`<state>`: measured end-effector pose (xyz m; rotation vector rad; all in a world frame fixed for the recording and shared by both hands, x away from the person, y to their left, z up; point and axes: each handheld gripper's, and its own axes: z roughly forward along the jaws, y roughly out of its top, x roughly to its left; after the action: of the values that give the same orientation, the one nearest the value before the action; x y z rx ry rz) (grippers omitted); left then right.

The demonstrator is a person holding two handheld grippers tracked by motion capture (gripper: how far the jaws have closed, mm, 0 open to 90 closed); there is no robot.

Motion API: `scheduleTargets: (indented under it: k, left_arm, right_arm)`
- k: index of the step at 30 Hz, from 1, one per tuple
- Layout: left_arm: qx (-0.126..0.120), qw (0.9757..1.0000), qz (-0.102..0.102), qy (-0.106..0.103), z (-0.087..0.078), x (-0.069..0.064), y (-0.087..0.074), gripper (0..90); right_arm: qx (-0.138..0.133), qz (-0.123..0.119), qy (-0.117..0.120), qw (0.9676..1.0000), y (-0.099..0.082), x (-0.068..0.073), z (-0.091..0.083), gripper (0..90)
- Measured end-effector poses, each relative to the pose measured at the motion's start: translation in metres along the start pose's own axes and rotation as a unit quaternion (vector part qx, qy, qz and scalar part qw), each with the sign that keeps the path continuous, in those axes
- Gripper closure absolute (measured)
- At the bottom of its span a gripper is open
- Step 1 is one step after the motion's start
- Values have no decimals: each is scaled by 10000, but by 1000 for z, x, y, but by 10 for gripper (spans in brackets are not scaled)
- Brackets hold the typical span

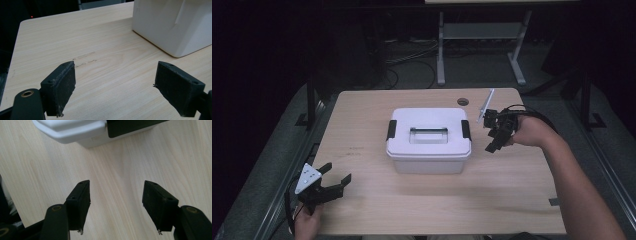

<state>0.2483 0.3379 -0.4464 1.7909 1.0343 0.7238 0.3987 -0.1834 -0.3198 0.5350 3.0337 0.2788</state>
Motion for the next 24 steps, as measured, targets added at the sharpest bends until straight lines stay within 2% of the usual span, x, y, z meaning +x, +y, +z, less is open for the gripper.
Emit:
scheduleTargets:
  k: [16, 24]
  left_arm:
    - [6, 10000, 35, -2, 1, -1, 0, 163]
    - [12, 10000, 37, -3, 1, -2, 0, 163]
  right_arm:
    - [-62, 170, 31, 9998, -20, 1, 9, 355]
    - [-58, 247, 110, 9996, -33, 1, 21, 350]
